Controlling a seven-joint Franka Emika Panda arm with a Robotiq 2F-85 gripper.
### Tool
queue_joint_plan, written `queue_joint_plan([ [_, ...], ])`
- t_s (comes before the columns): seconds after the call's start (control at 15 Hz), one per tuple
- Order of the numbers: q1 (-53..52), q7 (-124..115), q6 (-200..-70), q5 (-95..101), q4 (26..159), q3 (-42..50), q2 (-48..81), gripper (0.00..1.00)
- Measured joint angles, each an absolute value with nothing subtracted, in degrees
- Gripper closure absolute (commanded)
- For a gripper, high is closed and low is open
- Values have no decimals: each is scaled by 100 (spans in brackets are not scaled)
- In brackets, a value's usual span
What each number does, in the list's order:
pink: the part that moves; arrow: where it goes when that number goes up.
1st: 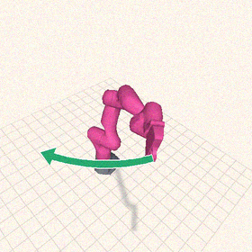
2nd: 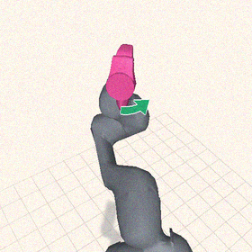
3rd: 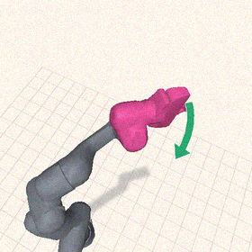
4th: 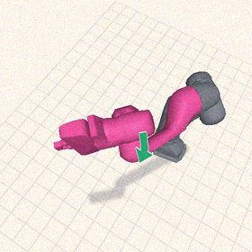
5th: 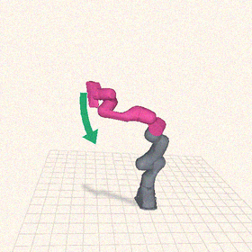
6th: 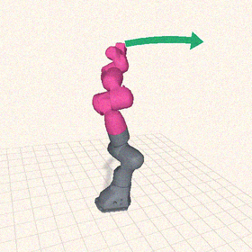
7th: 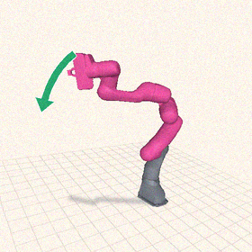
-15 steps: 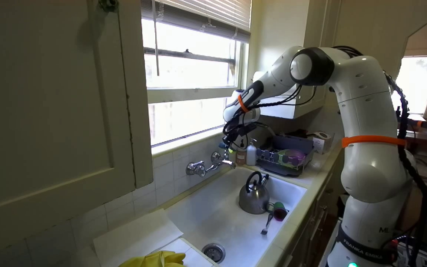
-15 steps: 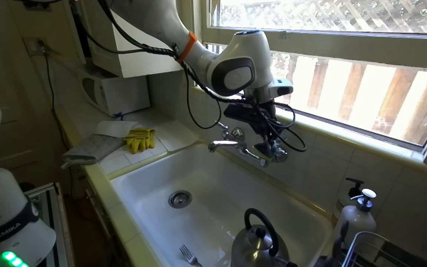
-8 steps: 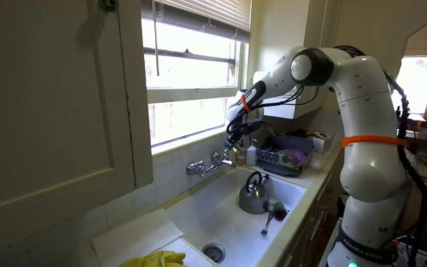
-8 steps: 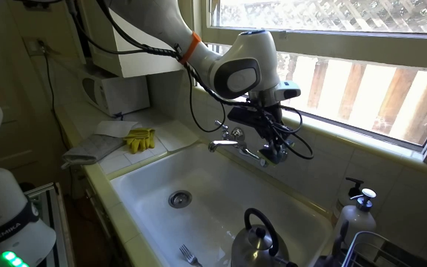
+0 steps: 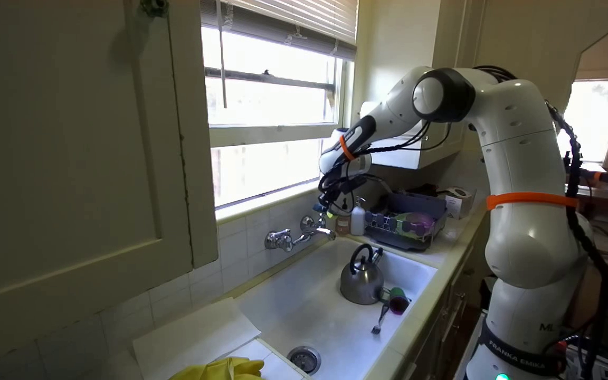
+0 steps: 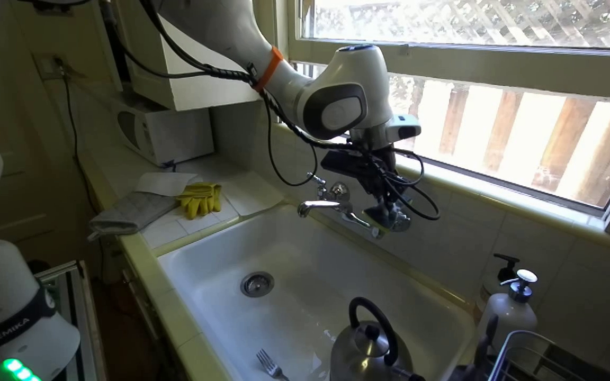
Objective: Pick up the sponge from the sink and clean the handle of the tap on the right
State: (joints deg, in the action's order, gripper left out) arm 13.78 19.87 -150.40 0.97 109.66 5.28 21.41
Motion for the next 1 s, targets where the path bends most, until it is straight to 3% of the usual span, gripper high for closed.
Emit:
queue_joint_plan([
  [1.0,1498,1994,-15035,135,10987,710,2138,96],
])
